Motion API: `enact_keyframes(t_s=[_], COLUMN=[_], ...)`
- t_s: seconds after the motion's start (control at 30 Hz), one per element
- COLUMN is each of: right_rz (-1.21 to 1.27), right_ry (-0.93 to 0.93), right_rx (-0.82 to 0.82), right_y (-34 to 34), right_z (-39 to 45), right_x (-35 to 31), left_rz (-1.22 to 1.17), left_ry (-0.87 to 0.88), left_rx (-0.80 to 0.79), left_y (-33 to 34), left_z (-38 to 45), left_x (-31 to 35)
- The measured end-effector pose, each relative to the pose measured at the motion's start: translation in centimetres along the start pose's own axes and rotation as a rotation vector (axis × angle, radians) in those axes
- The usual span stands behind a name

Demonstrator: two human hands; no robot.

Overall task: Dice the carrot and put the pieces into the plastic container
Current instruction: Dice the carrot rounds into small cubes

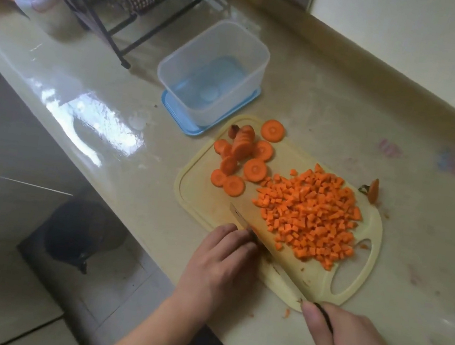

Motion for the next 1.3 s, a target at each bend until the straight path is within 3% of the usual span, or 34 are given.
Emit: enact_keyframes(t_s=[0.43,1.07,1.3], right_rz=[0.258,0.237,0.051], right_ry=[0.038,0.040,0.003], right_rx=[-0.002,0.015,-0.021], right_y=[-2.5,-2.6,-0.5], right_z=[-2.0,-2.2,-0.6], right_x=[0.2,0.9,0.7], left_rz=[0.029,0.061,0.022], left_ry=[-0.055,-0.019,-0.046], left_rx=[0.025,-0.006,-0.006], left_y=[-0.4,0.1,0.1], left_z=[-0.5,-0.4,-0.1], left_x=[-0.3,-0.2,-0.3])
Point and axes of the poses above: each hand's wrist, its own z-axis towards the middle knuckle, its own y-axis out of the palm, x = y × z, the point moved 10 cm from there along z, towards the middle knuckle, and after that the axes turned 6 degrees about y, right-handed, at the moved point
